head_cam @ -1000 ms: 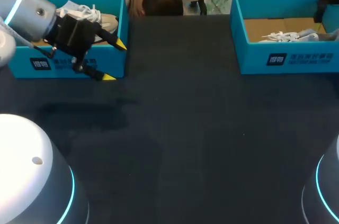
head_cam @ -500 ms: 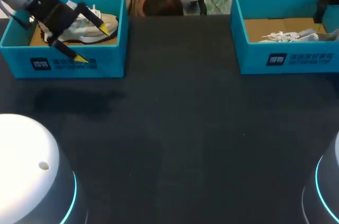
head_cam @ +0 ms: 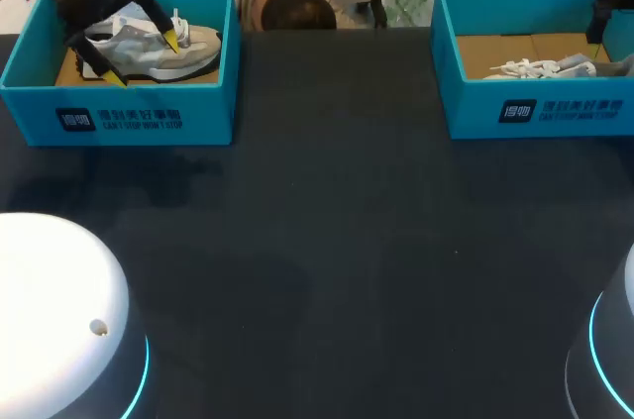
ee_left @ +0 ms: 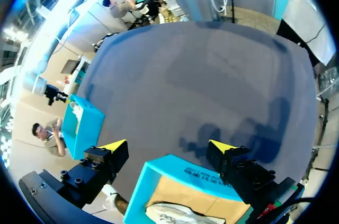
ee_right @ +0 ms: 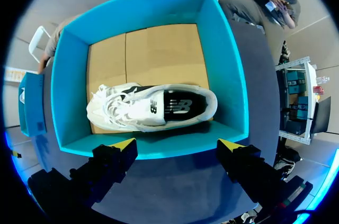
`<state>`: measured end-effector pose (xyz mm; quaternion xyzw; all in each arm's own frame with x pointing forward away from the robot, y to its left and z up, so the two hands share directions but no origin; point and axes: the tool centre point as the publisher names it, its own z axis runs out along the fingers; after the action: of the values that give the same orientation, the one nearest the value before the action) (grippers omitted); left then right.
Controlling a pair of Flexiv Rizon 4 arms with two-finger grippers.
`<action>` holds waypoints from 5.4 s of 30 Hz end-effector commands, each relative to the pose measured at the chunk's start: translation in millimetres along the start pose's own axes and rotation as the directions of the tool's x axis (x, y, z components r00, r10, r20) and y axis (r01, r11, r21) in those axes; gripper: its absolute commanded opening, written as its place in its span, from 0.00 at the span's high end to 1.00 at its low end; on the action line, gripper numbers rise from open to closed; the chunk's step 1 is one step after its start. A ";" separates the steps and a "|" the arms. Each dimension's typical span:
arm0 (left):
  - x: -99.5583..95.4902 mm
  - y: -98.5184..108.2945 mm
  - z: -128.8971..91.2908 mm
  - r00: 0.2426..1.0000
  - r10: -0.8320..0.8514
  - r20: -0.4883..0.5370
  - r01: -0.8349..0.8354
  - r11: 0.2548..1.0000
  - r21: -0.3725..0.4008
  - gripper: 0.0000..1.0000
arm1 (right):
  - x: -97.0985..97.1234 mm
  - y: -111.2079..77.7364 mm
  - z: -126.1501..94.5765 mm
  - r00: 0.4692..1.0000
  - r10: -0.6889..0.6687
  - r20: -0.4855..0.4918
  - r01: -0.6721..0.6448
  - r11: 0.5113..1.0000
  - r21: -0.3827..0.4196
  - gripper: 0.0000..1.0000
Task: Take the shoe out of the shoebox, open the shoe tongue, remove and reinsert the insole, then place the shoe into the shoebox
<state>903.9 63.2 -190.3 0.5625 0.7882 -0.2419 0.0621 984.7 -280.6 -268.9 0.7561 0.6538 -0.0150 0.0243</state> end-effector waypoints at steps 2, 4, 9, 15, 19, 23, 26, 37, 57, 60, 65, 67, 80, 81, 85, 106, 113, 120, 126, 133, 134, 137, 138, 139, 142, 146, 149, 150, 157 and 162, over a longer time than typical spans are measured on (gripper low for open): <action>-6.0 7.1 -2.1 0.985 0.001 -0.172 0.003 1.000 0.025 0.00 | 0.1 -0.3 -0.2 1.000 0.001 0.000 -0.001 1.000 -0.001 0.00; -6.0 7.1 -2.1 0.985 0.001 -0.172 0.003 1.000 0.025 0.00 | 0.1 -0.3 -0.2 1.000 0.001 0.000 -0.001 1.000 -0.001 0.00; -6.0 7.1 -2.1 0.985 0.001 -0.172 0.003 1.000 0.025 0.00 | 0.1 -0.3 -0.2 1.000 0.001 0.000 -0.001 1.000 -0.001 0.00; -2.1 29.0 -7.3 0.988 0.065 -0.142 -0.075 0.995 -0.070 0.00 | 0.1 -0.3 -0.2 1.000 0.001 0.000 -0.001 1.000 -0.001 0.00; 4.6 50.0 -14.1 0.969 0.167 -0.183 -0.193 0.972 -0.132 0.00 | 0.1 -0.3 -0.2 1.000 0.001 0.000 -0.001 1.000 -0.001 0.00; 13.7 72.7 -17.0 0.943 0.215 -0.255 -0.260 0.952 -0.158 0.00 | 0.1 -0.3 -0.2 1.000 0.001 0.000 -0.001 1.000 -0.001 0.00; 20.5 89.8 -16.9 0.929 0.233 -0.286 -0.290 0.941 -0.174 0.00 | 0.1 -0.3 -0.2 1.000 0.001 0.000 -0.001 1.000 -0.001 0.00; 38.6 138.3 -27.2 0.910 0.263 -0.320 -0.345 0.909 -0.235 0.00 | 0.1 -38.0 -18.8 0.998 -0.054 -0.012 0.054 0.998 -0.040 0.00; 60.4 208.7 -46.3 0.859 0.328 -0.393 -0.438 0.868 -0.233 0.00 | 7.2 -79.2 -31.3 0.997 -0.074 0.009 0.075 0.997 -0.029 0.00; 60.4 208.7 -46.3 0.859 0.328 -0.393 -0.438 0.868 -0.233 0.00 | 7.2 -79.2 -31.3 0.997 -0.074 0.009 0.075 0.997 -0.029 0.00; 60.4 208.7 -46.3 0.859 0.328 -0.393 -0.438 0.868 -0.233 0.00 | 7.2 -79.2 -31.3 0.997 -0.074 0.009 0.075 0.997 -0.029 0.00; 60.4 208.7 -46.3 0.859 0.328 -0.393 -0.438 0.868 -0.233 0.00 | 7.2 -79.2 -31.3 0.997 -0.074 0.009 0.075 0.997 -0.029 0.00; 89.6 249.9 -58.2 0.847 0.355 -0.397 -0.466 0.855 -0.228 0.00 | 7.2 -79.2 -31.3 0.997 -0.074 0.009 0.075 0.997 -0.029 0.00; 91.8 254.5 -59.2 0.843 0.363 -0.397 -0.474 0.851 -0.228 0.00 | 7.2 -79.2 -31.3 0.997 -0.074 0.009 0.075 0.997 -0.029 0.00; 101.6 265.0 -62.6 0.811 0.394 -0.431 -0.514 0.833 -0.206 0.00 | 7.2 -79.2 -31.3 0.997 -0.074 0.009 0.075 0.997 -0.029 0.00; 114.7 340.7 -61.8 0.779 0.409 -0.476 -0.552 0.807 -0.211 0.35 | 7.2 -79.2 -31.3 0.997 -0.074 0.009 0.075 0.997 -0.029 0.00; 112.7 355.7 -50.6 0.798 0.395 -0.456 -0.530 0.820 -0.217 0.36 | 7.2 -79.2 -31.3 0.997 -0.074 0.009 0.075 0.997 -0.029 0.00; 118.2 364.7 -38.6 0.800 0.378 -0.465 -0.514 0.833 -0.207 0.53 | 7.2 -79.2 -31.3 0.997 -0.074 0.009 0.075 0.997 -0.029 0.00; 125.6 369.6 -33.4 0.799 0.370 -0.474 -0.506 0.839 -0.198 0.51 | 7.2 -79.2 -31.3 0.997 -0.074 0.009 0.075 0.997 -0.029 0.00; 135.3 371.7 -23.8 0.807 0.363 -0.466 -0.484 0.858 -0.170 0.53 | 7.2 -79.2 -31.3 0.997 -0.074 0.009 0.075 0.997 -0.029 0.00; 136.4 372.1 -22.3 0.806 0.364 -0.466 -0.484 0.859 -0.168 0.53 | 7.2 -79.2 -31.3 0.997 -0.074 0.009 0.075 0.997 -0.029 0.00; 138.7 372.4 -20.1 0.809 0.360 -0.466 -0.476 0.865 -0.159 0.53 | 7.2 -79.2 -31.3 0.997 -0.074 0.009 0.075 0.997 -0.029 0.00; 139.3 372.7 -19.5 0.809 0.360 -0.465 -0.475 0.866 -0.157 0.52 | 7.2 -79.2 -31.3 0.997 -0.074 0.009 0.075 0.997 -0.029 0.00; 139.9 373.2 -18.8 0.808 0.360 -0.466 -0.475 0.867 -0.153 0.52 | 7.2 -79.2 -31.3 0.997 -0.074 0.009 0.075 0.997 -0.029 0.00; 140.9 375.3 -17.4 0.810 0.358 -0.464 -0.470 0.870 -0.148 0.47 | 7.2 -79.2 -31.3 0.997 -0.074 0.009 0.075 0.997 -0.029 0.00; 139.6 375.5 -18.6 0.810 0.365 -0.460 -0.474 0.869 -0.144 0.42 | 7.2 -79.2 -31.3 0.997 -0.074 0.009 0.075 0.997 -0.029 0.00; 140.1 377.0 -16.7 0.801 0.379 -0.463 -0.487 0.863 -0.136 0.39 | 7.2 -79.2 -31.3 0.997 -0.074 0.009 0.075 0.997 -0.029 0.00; 140.9 378.6 -14.6 0.799 0.381 -0.465 -0.488 0.863 -0.131 0.38 | 7.2 -79.2 -31.3 0.997 -0.074 0.009 0.075 0.997 -0.029 0.00; 144.6 389.6 -3.9 0.804 0.373 -0.464 -0.471 0.875 -0.112 0.30 | 7.2 -79.2 -31.3 0.997 -0.074 0.009 0.075 0.997 -0.029 0.00; 148.8 391.9 -0.3 0.805 0.377 -0.459 -0.471 0.876 -0.106 0.31 | 7.2 -79.2 -31.3 0.997 -0.074 0.009 0.075 0.997 -0.029 0.00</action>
<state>1198.3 284.5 -362.5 0.7524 0.6586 0.0042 0.0083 908.0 -260.8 -239.6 0.7304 0.6819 -0.0096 0.0364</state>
